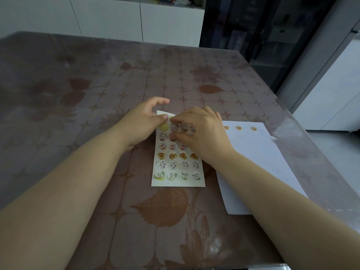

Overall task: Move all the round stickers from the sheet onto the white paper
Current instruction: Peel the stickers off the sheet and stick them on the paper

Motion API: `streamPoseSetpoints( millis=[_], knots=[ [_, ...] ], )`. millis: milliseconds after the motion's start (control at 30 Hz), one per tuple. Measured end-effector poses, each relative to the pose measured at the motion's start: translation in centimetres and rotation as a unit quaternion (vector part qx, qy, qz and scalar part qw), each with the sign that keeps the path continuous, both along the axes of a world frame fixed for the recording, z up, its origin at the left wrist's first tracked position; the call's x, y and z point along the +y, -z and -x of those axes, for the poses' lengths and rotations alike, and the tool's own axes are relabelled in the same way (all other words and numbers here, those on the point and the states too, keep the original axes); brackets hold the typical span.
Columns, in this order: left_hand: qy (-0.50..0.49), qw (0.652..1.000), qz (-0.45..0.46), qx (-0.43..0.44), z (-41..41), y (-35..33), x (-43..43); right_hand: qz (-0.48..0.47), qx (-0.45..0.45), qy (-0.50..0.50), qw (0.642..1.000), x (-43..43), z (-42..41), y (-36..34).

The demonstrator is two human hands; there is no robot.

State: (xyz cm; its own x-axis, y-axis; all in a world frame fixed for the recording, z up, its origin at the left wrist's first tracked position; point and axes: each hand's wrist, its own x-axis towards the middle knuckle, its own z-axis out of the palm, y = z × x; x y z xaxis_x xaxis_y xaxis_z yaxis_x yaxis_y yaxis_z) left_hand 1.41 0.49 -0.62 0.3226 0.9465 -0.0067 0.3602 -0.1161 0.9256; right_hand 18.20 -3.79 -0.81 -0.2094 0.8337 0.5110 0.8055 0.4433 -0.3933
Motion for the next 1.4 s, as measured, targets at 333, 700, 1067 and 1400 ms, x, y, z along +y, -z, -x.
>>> streamPoseSetpoints(
  millis=[333,700,1067,1400],
  knots=[
    [-0.002,1.000,-0.003,0.008,-0.1,0.0,-0.2,-0.082,-0.033,0.003,0.996,0.3,-0.2,0.3],
    [0.041,0.996,-0.032,0.071,-0.1,-0.8,-0.9,0.067,0.120,-0.004,0.991,0.0,-0.9,-0.4],
    [0.036,0.994,-0.062,0.080,0.0,-0.9,-1.0,0.189,0.288,0.059,0.937,-0.6,-7.3,-6.1],
    [0.042,0.994,-0.070,0.072,-0.3,-0.4,-1.0,0.316,0.247,0.113,0.909,-1.8,-11.2,-3.4]
  ],
)
